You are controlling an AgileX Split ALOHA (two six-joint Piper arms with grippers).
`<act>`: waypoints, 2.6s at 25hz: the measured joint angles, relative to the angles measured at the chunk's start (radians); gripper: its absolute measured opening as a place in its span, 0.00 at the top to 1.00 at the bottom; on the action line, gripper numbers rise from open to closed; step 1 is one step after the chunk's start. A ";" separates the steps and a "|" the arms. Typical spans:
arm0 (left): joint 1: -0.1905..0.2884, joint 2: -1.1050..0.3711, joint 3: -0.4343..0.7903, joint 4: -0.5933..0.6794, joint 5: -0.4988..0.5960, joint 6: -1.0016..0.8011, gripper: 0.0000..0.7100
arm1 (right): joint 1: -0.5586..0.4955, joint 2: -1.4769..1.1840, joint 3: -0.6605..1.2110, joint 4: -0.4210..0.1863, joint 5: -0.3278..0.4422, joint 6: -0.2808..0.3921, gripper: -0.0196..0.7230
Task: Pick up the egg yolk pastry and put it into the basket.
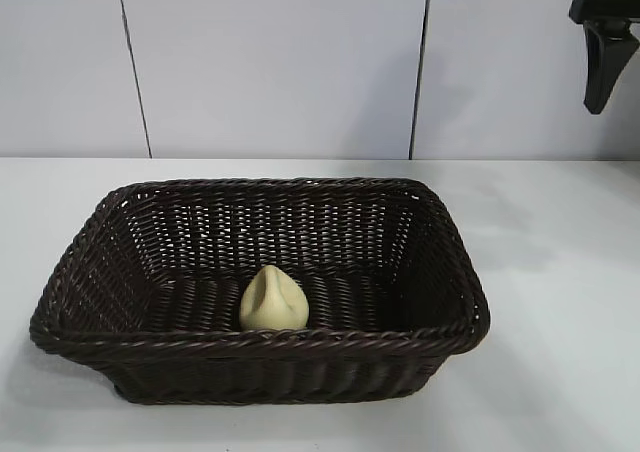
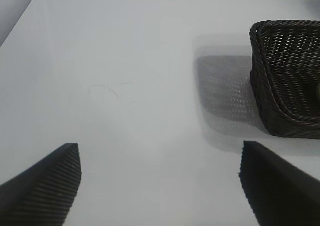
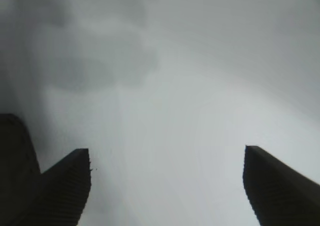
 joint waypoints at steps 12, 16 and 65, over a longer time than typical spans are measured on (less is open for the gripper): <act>0.000 0.000 0.000 0.000 0.000 0.000 0.12 | 0.003 -0.396 0.506 0.003 0.001 -0.031 0.17; 0.000 0.000 0.000 0.000 0.000 0.000 0.12 | 0.003 -0.549 0.687 0.003 -0.015 -0.045 0.17; 0.000 0.000 0.000 0.003 0.000 0.000 0.12 | 0.003 -1.733 1.097 -0.022 -0.151 -0.045 0.18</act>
